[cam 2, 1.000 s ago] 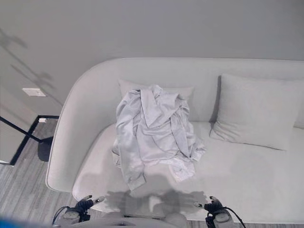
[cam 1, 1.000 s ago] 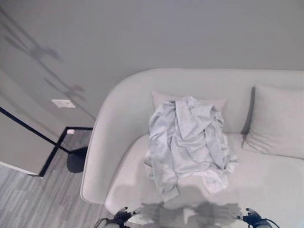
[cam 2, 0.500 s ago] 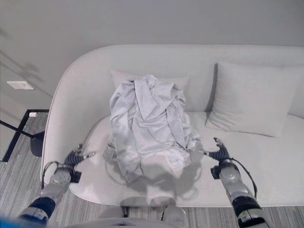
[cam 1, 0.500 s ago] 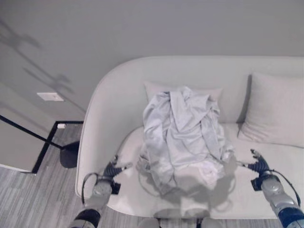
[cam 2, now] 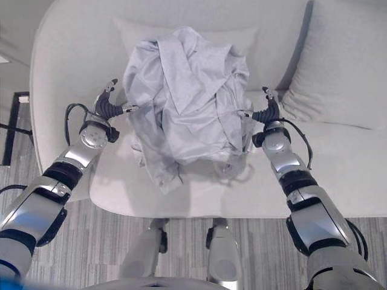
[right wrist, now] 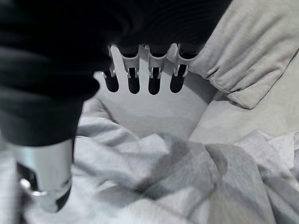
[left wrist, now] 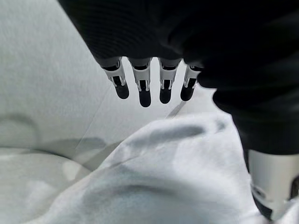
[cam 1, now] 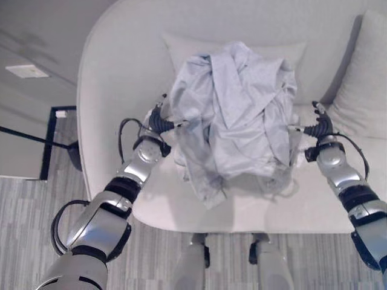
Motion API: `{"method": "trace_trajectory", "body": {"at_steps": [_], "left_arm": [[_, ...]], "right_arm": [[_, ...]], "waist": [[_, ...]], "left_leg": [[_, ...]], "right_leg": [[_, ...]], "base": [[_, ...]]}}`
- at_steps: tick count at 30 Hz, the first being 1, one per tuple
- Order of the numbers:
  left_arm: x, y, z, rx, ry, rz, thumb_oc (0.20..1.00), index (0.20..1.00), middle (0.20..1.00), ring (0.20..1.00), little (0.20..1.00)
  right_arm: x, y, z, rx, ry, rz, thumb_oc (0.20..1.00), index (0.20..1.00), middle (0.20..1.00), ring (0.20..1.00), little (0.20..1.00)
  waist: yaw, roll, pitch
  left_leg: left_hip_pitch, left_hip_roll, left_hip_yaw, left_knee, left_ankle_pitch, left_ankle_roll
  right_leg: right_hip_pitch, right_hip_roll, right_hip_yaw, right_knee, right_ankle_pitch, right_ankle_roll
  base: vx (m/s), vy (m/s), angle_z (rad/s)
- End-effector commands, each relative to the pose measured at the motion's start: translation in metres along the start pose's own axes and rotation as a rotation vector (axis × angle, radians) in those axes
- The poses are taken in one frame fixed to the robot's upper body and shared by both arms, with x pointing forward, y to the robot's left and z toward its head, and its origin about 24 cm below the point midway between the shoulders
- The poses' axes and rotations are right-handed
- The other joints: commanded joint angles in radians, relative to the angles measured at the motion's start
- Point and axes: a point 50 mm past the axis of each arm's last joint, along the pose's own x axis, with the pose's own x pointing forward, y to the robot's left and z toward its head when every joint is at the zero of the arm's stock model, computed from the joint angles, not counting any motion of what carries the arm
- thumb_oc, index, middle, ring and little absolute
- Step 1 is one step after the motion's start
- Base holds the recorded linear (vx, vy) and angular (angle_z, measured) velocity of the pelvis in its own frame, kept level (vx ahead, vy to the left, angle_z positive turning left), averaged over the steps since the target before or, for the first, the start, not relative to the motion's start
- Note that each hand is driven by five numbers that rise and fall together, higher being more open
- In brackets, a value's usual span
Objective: Hang the clothes on the sofa on the clothes rack.
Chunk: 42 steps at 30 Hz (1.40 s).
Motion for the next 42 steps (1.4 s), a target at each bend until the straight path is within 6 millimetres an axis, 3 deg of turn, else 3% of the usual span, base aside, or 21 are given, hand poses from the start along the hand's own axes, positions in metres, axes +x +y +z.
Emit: {"method": "trace_trajectory", "body": {"at_steps": [1, 3, 6, 13, 23, 31, 42], "left_arm": [[0.015, 0.027, 0.014, 0.043, -0.029, 0.104, 1.0, 1.0, 1.0, 1.0, 1.0], [0.025, 0.034, 0.031, 0.066, -0.063, 0.118, 1.0, 1.0, 1.0, 1.0, 1.0], [0.031, 0.04, 0.044, 0.087, -0.082, 0.131, 1.0, 1.0, 1.0, 1.0, 1.0], [0.039, 0.047, 0.064, 0.129, -0.114, 0.142, 1.0, 1.0, 1.0, 1.0, 1.0], [0.041, 0.041, 0.073, 0.106, -0.12, 0.118, 1.0, 1.0, 1.0, 1.0, 1.0], [0.04, 0.035, 0.067, 0.116, -0.098, 0.1, 1.0, 1.0, 1.0, 1.0, 1.0], [0.04, 0.036, 0.064, 0.116, -0.085, 0.095, 1.0, 1.0, 1.0, 1.0, 1.0]], "right_arm": [[0.011, -0.017, 0.024, 0.042, -0.08, -0.069, 1.0, 1.0, 1.0, 1.0, 1.0], [0.02, -0.023, 0.044, 0.034, -0.123, -0.091, 1.0, 1.0, 1.0, 1.0, 1.0], [0.026, -0.027, 0.059, 0.028, -0.155, -0.107, 1.0, 1.0, 1.0, 1.0, 1.0], [0.032, -0.031, 0.077, 0.031, -0.191, -0.116, 1.0, 1.0, 1.0, 1.0, 1.0], [0.031, -0.013, 0.081, 0.028, -0.191, -0.014, 1.0, 1.0, 1.0, 1.0, 1.0], [0.029, -0.004, 0.084, 0.034, -0.214, 0.011, 1.0, 1.0, 1.0, 1.0, 1.0], [0.024, -0.006, 0.065, -0.012, -0.179, 0.004, 1.0, 1.0, 1.0, 1.0, 1.0]], "waist": [[0.015, -0.024, -0.046], [0.013, -0.021, -0.036], [0.015, -0.018, -0.031], [0.013, -0.014, -0.021], [0.011, -0.014, -0.004], [0.005, -0.018, 0.003], [-0.016, -0.022, 0.018]], "left_leg": [[-0.01, -0.036, 0.001, 0.005, -0.018, -0.04], [-0.037, -0.041, 0.001, 0.005, -0.008, -0.043], [-0.059, -0.045, 0.001, 0.005, -0.001, -0.046], [-0.083, -0.049, 0.001, 0.005, 0.007, -0.049], [-0.086, -0.054, 0.002, 0.005, 0.012, -0.05], [-0.087, -0.053, 0.001, 0.005, 0.012, -0.05], [-0.094, -0.051, 0.009, 0.005, 0.012, -0.047]], "right_leg": [[-0.079, -0.039, 0.022, 0.013, 0.016, 0.143], [-0.105, -0.037, 0.021, 0.013, 0.026, 0.144], [-0.128, -0.036, 0.019, 0.013, 0.033, 0.144], [-0.152, -0.037, 0.021, 0.013, 0.042, 0.144], [-0.159, -0.037, 0.021, 0.013, 0.048, 0.144], [-0.161, -0.035, 0.022, 0.013, 0.05, 0.144], [-0.175, -0.035, 0.027, 0.013, 0.055, 0.144]], "base": [[-0.05, -0.022, -0.02], [-0.05, -0.021, 0.0], [-0.01, -0.004, 0.0], [0.0, 0.0, 0.0], [0.0, 0.0, 0.0], [0.0, 0.0, 0.0], [0.0, 0.0, 0.0]]}}
